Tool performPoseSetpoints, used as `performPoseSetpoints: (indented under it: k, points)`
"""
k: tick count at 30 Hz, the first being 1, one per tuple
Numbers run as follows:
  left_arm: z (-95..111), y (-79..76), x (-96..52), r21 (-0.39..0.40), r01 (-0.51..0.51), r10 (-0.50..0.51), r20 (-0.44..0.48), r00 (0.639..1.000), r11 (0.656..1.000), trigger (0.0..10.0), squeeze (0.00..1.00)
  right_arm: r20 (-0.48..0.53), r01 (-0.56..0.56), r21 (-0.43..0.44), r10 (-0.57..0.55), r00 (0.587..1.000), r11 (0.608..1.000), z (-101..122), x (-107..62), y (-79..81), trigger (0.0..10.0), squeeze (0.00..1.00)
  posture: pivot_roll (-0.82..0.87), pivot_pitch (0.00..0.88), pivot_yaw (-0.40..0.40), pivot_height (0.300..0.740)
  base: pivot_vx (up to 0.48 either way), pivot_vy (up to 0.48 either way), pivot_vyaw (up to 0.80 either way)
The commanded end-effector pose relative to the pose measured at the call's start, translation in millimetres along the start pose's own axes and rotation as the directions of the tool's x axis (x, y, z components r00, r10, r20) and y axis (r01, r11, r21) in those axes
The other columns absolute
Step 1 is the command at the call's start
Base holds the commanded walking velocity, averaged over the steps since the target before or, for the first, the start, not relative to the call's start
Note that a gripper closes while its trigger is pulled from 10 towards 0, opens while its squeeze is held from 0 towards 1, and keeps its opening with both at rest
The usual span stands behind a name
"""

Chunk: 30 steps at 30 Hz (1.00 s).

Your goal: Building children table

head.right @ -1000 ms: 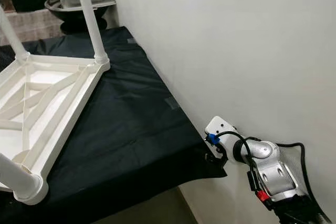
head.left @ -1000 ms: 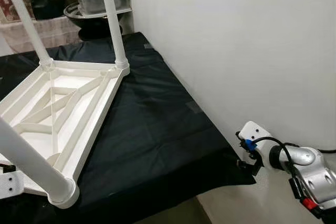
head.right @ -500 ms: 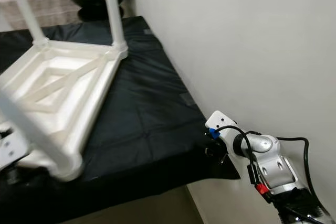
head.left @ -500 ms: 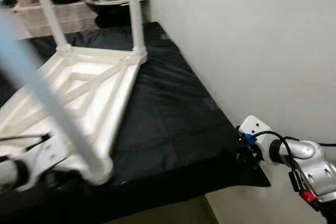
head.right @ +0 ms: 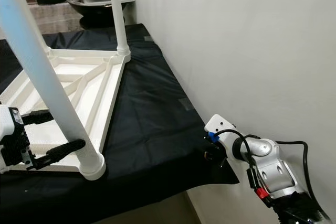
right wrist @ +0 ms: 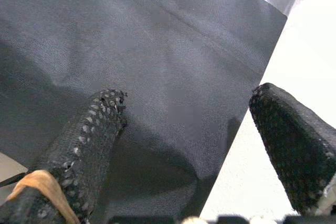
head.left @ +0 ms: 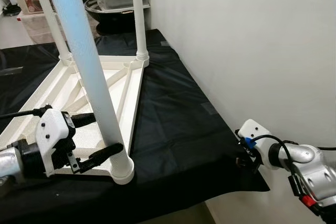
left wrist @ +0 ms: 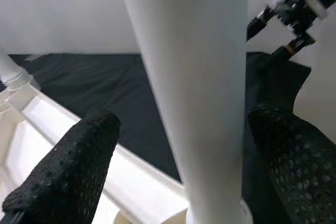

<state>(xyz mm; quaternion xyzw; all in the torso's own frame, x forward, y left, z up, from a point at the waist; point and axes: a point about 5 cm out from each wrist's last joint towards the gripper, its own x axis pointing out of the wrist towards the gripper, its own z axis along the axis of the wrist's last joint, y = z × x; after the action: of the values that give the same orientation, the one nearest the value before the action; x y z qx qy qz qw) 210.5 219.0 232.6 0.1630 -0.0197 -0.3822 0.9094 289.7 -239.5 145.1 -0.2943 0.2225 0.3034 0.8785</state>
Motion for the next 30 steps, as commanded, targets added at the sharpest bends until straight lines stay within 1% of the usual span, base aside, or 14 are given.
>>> performPoseSetpoints:
  k: [1, 4, 5, 6, 7, 10, 11, 12, 17, 23, 25, 27, 28, 30]
  points:
    - [4, -5.9, 4.8, -0.042, -0.004, 0.006, 0.047, 0.999, 0.999, 10.0, 1.00, -0.008, -0.021, -0.006, 0.021, 1.000, 1.000, -2, 3.5, 4.2, 10.0, 0.36, -0.07, 0.088, -0.054, 0.740, 0.000, 0.000, 0.00]
    - [4, -12.1, 14.0, -0.097, -0.021, 0.031, 0.103, 0.994, 0.995, 10.0, 1.00, -0.004, -0.022, -0.007, 0.022, 1.000, 1.000, -1, 3.9, 4.0, 10.0, 0.36, -0.07, 0.086, -0.057, 0.740, 0.000, 0.000, 0.00]
    - [5, -16.3, 21.6, -0.140, -0.033, 0.053, 0.143, 0.988, 0.990, 10.0, 0.47, -0.002, -0.024, -0.008, 0.024, 1.000, 1.000, -1, 4.3, 4.1, 10.0, 0.36, -0.07, 0.086, -0.057, 0.740, 0.000, 0.000, 0.00]
    - [5, -16.3, 21.6, -0.140, -0.033, 0.053, 0.143, 0.988, 0.990, 10.0, 0.47, -0.002, -0.024, -0.008, 0.024, 1.000, 1.000, -1, 4.3, 4.1, 10.0, 0.36, -0.07, 0.086, -0.057, 0.740, 0.000, 0.000, 0.00]
    - [6, -20.8, 33.3, -0.199, -0.033, 0.072, 0.194, 0.978, 0.979, 10.0, 0.00, 0.002, -0.027, -0.010, 0.027, 1.000, 1.000, 1, 5.0, 4.5, 10.0, 0.36, -0.07, 0.085, -0.058, 0.740, 0.000, 0.000, 0.00]
    - [6, -23.0, 42.5, -0.251, -0.033, 0.091, 0.224, 0.970, 0.968, 10.0, 0.00, 0.005, -0.029, -0.012, 0.029, 1.000, 1.000, 2, 5.4, 4.8, 10.0, 0.36, -0.08, 0.084, -0.057, 0.740, 0.000, 0.000, 0.00]
    - [7, -24.8, 49.6, -0.283, -0.020, 0.091, 0.242, 0.966, 0.959, 1.8, 0.00, 0.006, -0.026, -0.013, 0.026, 1.000, 1.000, 2, 5.1, 3.9, 10.0, 0.36, -0.08, 0.085, -0.056, 0.740, 0.000, 0.000, 0.00]
    - [7, -26.5, 54.0, -0.303, 0.000, 0.079, 0.248, 0.966, 0.953, 0.0, 0.00, 0.005, -0.022, -0.014, 0.022, 1.000, 1.000, 3, 4.5, 3.0, 10.0, 0.36, -0.08, 0.088, -0.054, 0.740, 0.000, 0.000, 0.00]
    - [7, -29.5, 54.8, -0.318, 0.033, 0.050, 0.247, 0.968, 0.947, 0.0, 0.00, 0.001, -0.014, -0.013, 0.014, 1.000, 1.000, 2, 3.3, 1.8, 10.0, 0.36, -0.09, 0.088, -0.054, 0.740, 0.000, 0.000, 0.00]
    - [3, -31.2, 38.3, -0.306, 0.033, 0.026, 0.186, 0.982, 0.951, 0.0, 0.00, -0.008, -0.003, -0.012, 0.003, 1.000, 1.000, -1, 2.1, -0.3, 10.0, 0.36, -0.08, 0.092, -0.058, 0.740, 0.000, 0.000, 0.00]
    - [-3, -11.6, 24.1, -0.271, -0.129, 0.164, 0.110, 0.980, 0.954, 0.0, 0.00, -0.008, -0.003, -0.012, 0.003, 1.000, 1.000, 0, 2.3, -1.1, 10.0, 0.36, -0.07, 0.094, -0.062, 0.740, 0.000, 0.000, 0.00]
    - [-6, 24.7, 0.1, -0.199, -0.401, 0.416, 0.037, 0.909, 0.894, 0.0, 0.00, -0.010, -0.005, -0.014, 0.005, 1.000, 1.000, -1, 3.2, -1.5, 10.0, 0.36, -0.07, 0.095, -0.068, 0.740, 0.000, 0.000, 0.00]
    - [-6, 24.7, 0.1, -0.199, -0.401, 0.416, 0.037, 0.909, 0.894, 0.0, 0.00, -0.010, -0.005, -0.014, 0.005, 1.000, 1.000, -1, 3.2, -1.5, 10.0, 0.36, -0.07, 0.095, -0.068, 0.740, 0.000, 0.000, 0.00]
    - [-6, 51.6, -23.5, -0.128, -0.586, 0.591, 0.007, 0.806, 0.800, 0.0, 0.00, -0.012, -0.008, -0.016, 0.008, 1.000, 1.000, 0, 4.2, -1.7, 10.0, 0.36, -0.06, 0.097, -0.072, 0.740, 0.000, 0.000, 0.00]
